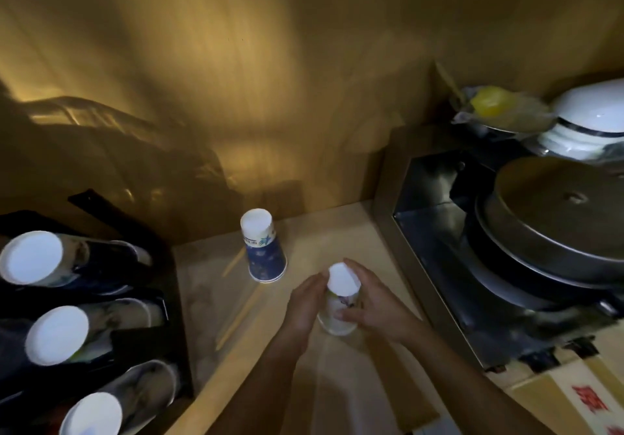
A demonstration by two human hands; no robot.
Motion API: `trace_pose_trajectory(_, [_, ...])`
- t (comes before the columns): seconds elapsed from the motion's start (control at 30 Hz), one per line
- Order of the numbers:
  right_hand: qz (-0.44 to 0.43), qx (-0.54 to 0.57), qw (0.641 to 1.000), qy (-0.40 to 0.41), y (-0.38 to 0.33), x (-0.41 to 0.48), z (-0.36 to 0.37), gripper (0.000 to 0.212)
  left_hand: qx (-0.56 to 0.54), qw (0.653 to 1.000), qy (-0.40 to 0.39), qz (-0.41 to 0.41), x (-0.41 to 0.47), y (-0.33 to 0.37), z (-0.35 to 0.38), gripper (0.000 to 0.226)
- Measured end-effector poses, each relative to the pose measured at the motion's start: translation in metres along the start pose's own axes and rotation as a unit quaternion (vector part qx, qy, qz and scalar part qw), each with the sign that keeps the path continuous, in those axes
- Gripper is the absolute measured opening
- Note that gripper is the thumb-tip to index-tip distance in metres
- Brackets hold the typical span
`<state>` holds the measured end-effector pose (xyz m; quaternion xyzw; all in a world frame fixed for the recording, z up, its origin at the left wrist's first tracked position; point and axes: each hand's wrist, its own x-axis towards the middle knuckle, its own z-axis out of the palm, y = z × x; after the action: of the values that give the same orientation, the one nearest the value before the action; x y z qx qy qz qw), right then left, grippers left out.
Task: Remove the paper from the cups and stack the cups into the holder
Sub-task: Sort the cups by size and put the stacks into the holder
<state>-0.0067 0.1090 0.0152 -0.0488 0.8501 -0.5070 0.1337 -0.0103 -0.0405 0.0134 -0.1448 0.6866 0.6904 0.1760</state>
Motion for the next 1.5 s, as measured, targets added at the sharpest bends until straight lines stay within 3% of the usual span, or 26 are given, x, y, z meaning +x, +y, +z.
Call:
trace_pose_trajectory(0.1, [0.003,0.040,0.999,0.008,0.011,-0.004,0.012,0.075,-0.096,0.992,-0.008,-0.078,-0.005,-0.016,-0.002,0.030])
trace_pose_trajectory(0.3, [-0.005,0.025,1.000,0.001,0.018,-0.006,0.032,0.071,-0.086,0.980,0.065,-0.166,-0.015,-0.040,-0.017,0.025])
trace_pose_trajectory(0.5, [-0.036,0.026,0.999,-0.015,-0.009,0.009,0.045,0.069,-0.151,0.959,0.059,-0.232,-0.028,-0.029,-0.043,0.031])
trace_pose_trajectory(0.7, [-0.121,0.030,0.991,-0.047,-0.061,0.023,0.048,0.065,-0.217,0.958,0.123,-0.139,-0.050,-0.006,-0.084,0.021])
trace_pose_trajectory(0.93, [-0.255,0.042,0.964,-0.059,-0.145,0.026,0.060,0.060,-0.213,0.962,0.168,0.012,-0.106,0.032,-0.125,0.032])
trace_pose_trajectory(1.03, [-0.295,0.052,0.952,-0.070,-0.178,0.019,0.066,0.057,-0.205,0.958,0.189,0.063,-0.136,0.047,-0.138,0.024])
trace_pose_trajectory(1.2, [-0.365,0.090,0.921,-0.105,-0.218,0.002,0.077,0.062,-0.158,0.934,0.291,0.136,-0.186,0.065,-0.151,0.024])
trace_pose_trajectory(1.5, [-0.482,0.095,0.850,-0.188,-0.240,-0.020,0.117,0.090,-0.131,0.905,0.378,0.149,-0.235,0.057,-0.172,0.033])
